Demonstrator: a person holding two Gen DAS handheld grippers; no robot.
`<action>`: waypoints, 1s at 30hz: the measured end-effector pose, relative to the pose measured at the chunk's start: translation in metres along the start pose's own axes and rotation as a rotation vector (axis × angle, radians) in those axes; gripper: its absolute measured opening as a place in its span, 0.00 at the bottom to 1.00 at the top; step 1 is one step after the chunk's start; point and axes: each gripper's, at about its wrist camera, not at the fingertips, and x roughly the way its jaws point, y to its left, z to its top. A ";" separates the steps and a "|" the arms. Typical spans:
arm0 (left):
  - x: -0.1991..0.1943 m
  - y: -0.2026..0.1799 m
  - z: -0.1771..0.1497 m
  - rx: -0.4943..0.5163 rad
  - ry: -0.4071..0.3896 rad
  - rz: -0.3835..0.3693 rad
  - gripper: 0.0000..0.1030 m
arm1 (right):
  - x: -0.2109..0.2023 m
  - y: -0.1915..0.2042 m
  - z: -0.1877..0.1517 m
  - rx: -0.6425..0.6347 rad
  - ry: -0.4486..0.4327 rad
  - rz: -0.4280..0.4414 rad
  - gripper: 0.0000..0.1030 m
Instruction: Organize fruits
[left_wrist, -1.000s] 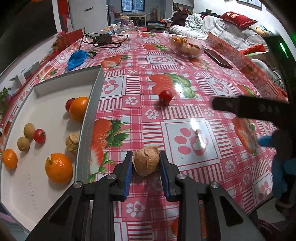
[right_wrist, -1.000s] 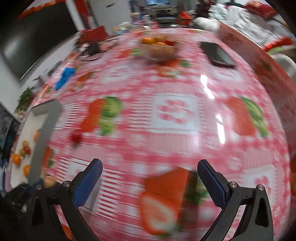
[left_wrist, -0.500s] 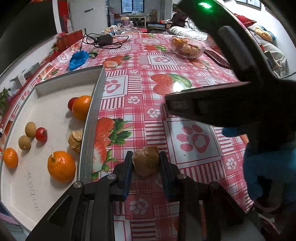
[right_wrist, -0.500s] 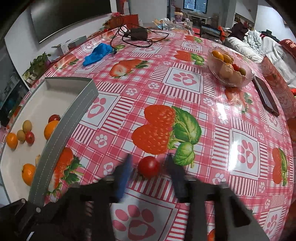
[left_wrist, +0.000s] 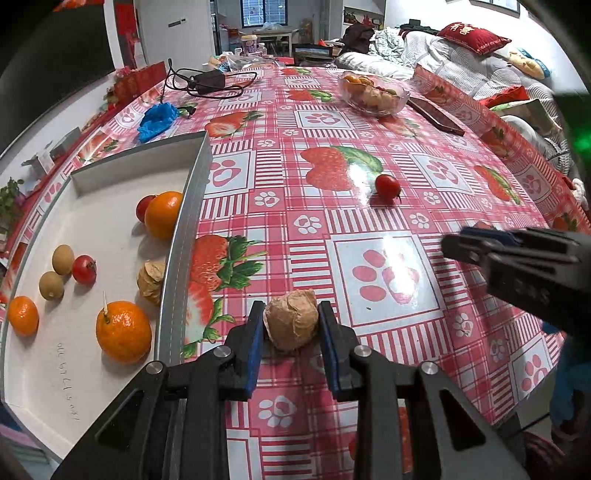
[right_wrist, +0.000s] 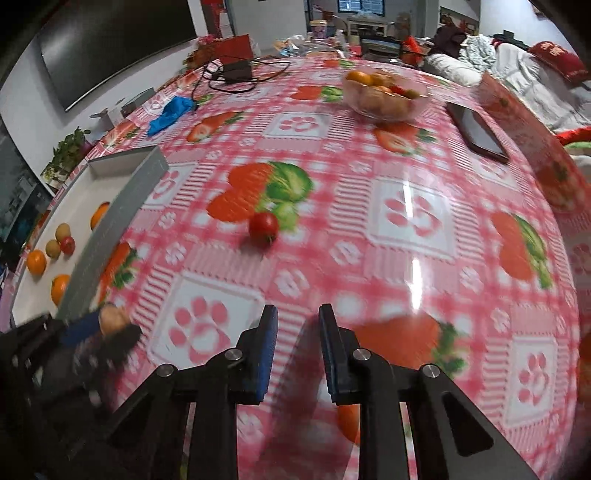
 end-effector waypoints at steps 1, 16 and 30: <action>0.000 0.000 0.000 0.000 -0.001 0.002 0.31 | -0.003 -0.003 -0.004 0.002 -0.002 -0.007 0.24; 0.001 -0.001 0.000 0.001 -0.001 0.010 0.31 | -0.010 -0.006 -0.021 -0.028 -0.025 -0.055 0.24; 0.001 0.000 -0.001 0.001 0.001 0.013 0.32 | 0.010 0.008 0.025 0.019 -0.021 0.053 0.77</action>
